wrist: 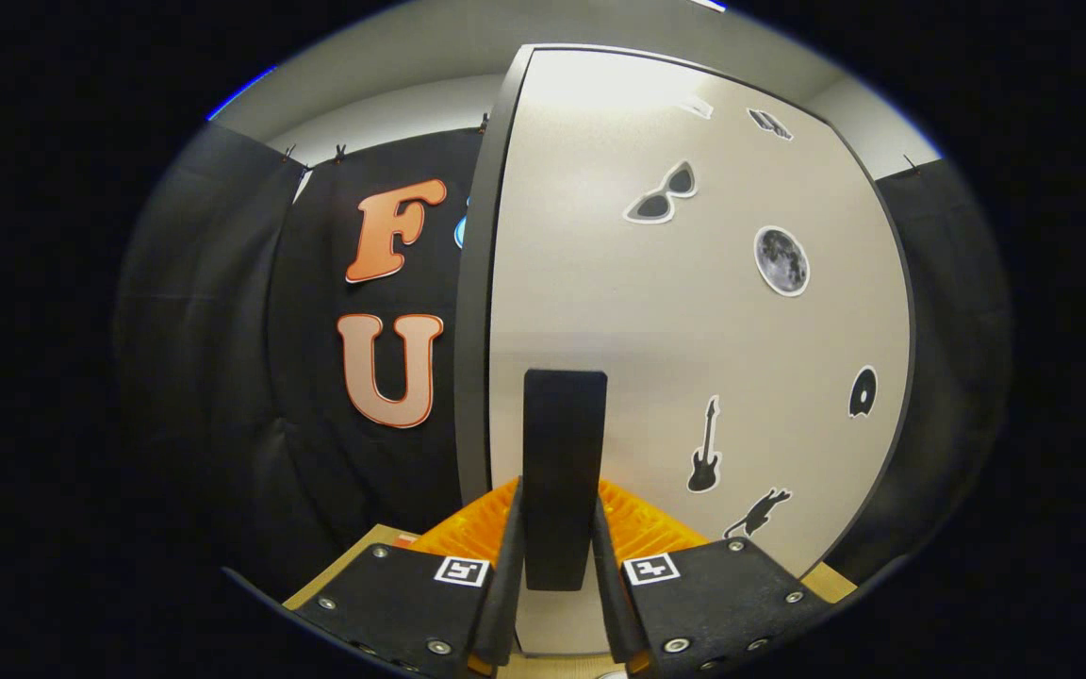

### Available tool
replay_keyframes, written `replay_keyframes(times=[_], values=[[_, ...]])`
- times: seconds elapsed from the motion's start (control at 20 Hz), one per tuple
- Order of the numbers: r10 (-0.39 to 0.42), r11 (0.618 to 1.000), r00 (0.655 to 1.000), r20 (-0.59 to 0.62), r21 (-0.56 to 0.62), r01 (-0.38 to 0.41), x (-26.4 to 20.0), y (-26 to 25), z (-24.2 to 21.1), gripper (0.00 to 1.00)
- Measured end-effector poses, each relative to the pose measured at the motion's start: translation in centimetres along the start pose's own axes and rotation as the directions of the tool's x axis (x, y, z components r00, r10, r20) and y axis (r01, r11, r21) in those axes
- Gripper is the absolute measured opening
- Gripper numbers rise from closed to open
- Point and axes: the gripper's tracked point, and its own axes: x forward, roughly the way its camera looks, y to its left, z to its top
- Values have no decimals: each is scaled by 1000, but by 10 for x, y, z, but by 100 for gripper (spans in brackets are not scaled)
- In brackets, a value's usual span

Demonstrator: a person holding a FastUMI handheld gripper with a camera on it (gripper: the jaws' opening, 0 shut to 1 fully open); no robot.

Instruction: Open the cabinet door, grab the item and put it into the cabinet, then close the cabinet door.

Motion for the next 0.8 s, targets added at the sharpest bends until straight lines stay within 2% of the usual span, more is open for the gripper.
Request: replay_keyframes(times=[0.3, 0.4, 0.6, 0.75, 0.8], values=[[20, 996, 999, -50, 88, -15, -19, -2, -1, 30], [23, 997, 998, -57, 82, -18, -33, -4, 1, 29], [-8, 995, 998, -57, 100, 13, -72, -16, 5, 22], [-34, 993, 997, -71, 114, 42, -98, -33, 2, 22], [-36, 991, 997, -74, 122, 45, -105, -39, 1, 19]])
